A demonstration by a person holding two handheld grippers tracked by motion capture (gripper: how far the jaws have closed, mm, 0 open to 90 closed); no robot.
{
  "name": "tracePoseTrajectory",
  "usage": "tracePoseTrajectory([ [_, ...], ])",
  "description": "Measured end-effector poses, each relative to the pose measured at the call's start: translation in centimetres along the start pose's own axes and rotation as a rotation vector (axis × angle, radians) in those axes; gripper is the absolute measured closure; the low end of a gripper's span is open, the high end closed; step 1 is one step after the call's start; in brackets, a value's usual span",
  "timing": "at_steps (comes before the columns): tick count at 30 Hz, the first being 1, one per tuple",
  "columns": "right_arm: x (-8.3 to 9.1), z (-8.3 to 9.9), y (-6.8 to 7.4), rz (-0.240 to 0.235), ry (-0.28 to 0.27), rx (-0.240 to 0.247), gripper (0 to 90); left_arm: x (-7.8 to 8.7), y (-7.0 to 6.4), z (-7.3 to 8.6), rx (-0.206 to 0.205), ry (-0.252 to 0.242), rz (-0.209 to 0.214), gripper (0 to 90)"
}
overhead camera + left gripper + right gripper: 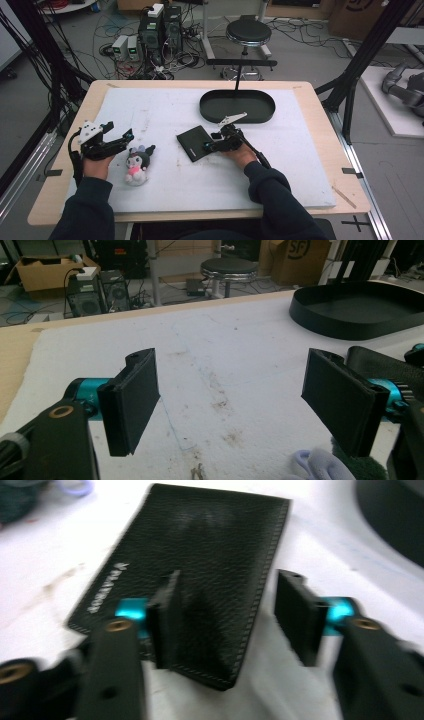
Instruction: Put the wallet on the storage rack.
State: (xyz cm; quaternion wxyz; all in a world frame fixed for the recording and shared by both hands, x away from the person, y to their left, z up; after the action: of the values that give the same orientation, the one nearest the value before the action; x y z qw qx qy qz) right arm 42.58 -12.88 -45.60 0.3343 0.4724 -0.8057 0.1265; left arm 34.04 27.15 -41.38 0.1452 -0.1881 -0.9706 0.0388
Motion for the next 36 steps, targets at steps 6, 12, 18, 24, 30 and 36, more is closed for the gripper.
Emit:
tracePoseTrajectory([
  [6,0.2,0.1,-0.2,-0.037,0.003,-0.049,62.5,-0.1,-0.1,0.0,-0.004,0.004,0.002,22.5],
  [12,0.8,-0.2,-0.2,-0.023,-0.014,-0.052,80.2,-0.1,0.0,0.1,-0.003,0.007,-0.003,22.6],
  [18,3.2,-0.6,-0.3,0.022,-0.046,-0.025,83.3,-0.1,0.2,0.1,0.001,0.008,-0.009,22.6],
  [24,6.8,-0.2,-1.0,0.062,-0.101,-0.034,85.7,-0.1,0.2,0.1,-0.001,0.01,-0.011,22.7],
  [30,11.8,1.5,-2.7,0.157,-0.133,-0.051,87.7,-0.1,0.1,0.1,-0.004,0.014,-0.007,22.7],
  [36,14.4,2.7,-3.8,0.221,-0.139,-0.067,87.9,-0.2,0.0,0.1,-0.007,0.016,-0.007,22.8],
])
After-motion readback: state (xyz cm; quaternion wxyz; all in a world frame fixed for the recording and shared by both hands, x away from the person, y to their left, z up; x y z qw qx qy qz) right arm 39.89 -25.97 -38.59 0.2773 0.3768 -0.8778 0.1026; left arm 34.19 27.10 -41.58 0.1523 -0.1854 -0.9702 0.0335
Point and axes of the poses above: each handheld gripper's, and its own axes: x roughly backward along the jaws, z roughly out of its underside, y roughly to its left, the point moved 1 cm from there along -x, roughly forward along the jaws, and after that the axes turned 5 degrees about x, right-handed, at the moved point
